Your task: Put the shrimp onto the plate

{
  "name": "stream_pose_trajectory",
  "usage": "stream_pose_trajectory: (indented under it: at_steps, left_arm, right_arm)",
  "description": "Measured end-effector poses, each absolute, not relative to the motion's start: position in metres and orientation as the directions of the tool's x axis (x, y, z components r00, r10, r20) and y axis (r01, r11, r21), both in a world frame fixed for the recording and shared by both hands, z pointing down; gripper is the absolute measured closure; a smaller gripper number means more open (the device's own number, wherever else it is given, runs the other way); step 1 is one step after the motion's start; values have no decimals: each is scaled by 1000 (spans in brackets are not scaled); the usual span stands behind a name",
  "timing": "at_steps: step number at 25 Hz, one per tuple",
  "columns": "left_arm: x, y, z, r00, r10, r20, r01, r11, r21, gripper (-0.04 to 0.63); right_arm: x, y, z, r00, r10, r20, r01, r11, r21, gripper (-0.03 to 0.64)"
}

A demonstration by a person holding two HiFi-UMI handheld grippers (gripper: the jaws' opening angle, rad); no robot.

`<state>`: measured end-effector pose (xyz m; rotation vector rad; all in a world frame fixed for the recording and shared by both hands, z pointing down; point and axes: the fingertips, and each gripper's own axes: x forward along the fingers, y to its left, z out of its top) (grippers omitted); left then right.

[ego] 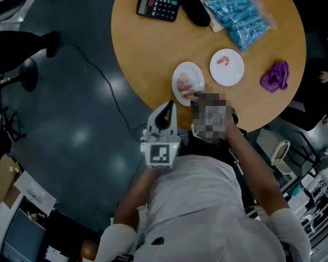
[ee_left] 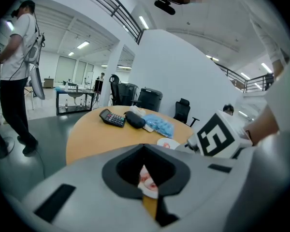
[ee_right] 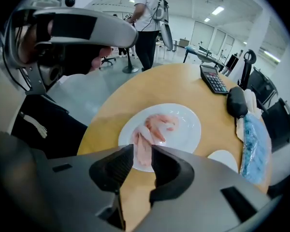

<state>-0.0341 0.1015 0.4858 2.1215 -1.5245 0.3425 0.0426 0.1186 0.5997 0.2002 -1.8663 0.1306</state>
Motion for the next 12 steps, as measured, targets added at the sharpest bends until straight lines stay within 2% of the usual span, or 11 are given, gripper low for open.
stream_pose_trajectory:
  at_steps: [12]
  left_arm:
    - [-47, 97, 491, 319, -817, 481, -942, -217, 256, 588]
  right_arm:
    - [39, 119, 621, -167, -12, 986, -98, 995, -5, 498]
